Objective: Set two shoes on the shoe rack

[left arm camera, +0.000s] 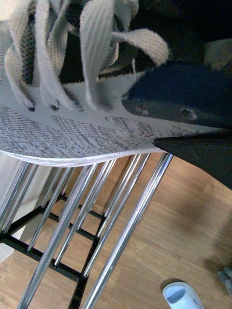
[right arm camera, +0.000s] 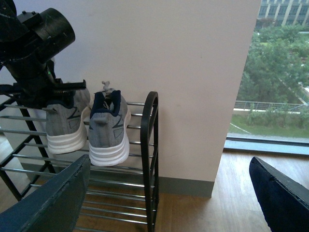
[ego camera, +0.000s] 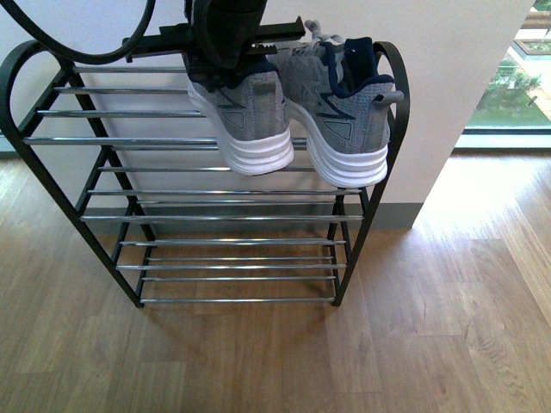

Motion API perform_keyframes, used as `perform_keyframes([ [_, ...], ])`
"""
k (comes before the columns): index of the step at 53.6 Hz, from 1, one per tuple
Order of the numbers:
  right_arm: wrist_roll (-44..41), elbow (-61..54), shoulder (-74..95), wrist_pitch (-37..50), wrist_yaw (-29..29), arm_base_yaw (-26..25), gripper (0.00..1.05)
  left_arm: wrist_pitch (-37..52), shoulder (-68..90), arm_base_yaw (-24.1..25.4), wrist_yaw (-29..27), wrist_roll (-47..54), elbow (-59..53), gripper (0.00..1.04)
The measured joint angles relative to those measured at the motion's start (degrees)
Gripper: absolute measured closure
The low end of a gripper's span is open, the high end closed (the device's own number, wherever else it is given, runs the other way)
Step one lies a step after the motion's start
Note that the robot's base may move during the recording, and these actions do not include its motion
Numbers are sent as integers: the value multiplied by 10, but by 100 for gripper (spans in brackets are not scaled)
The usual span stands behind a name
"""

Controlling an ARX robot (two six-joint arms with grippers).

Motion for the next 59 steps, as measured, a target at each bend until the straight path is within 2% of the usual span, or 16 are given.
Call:
perform_keyframes([
  [17,0,0,0,0,0,0,9,37,48,7,-20,181,69,103],
  [25,0,0,0,0,0,0,9,71,45,7,-19,202,51,102],
  [37,0,0,0,0,0,0,9,121,19,14,8,201,2,70],
  [42,0,0,0,0,0,0,9,139,-3,15,20,194,-24,52],
  [50,0,0,0,0,0,0,9,157,-40,12,14,184,-60,31],
  [57,0,0,0,0,0,0,9,225,-116,7,-41,202,-145,8],
  [59,0,0,0,0,0,0,9,257,-146,5,-69,221,-176,9],
])
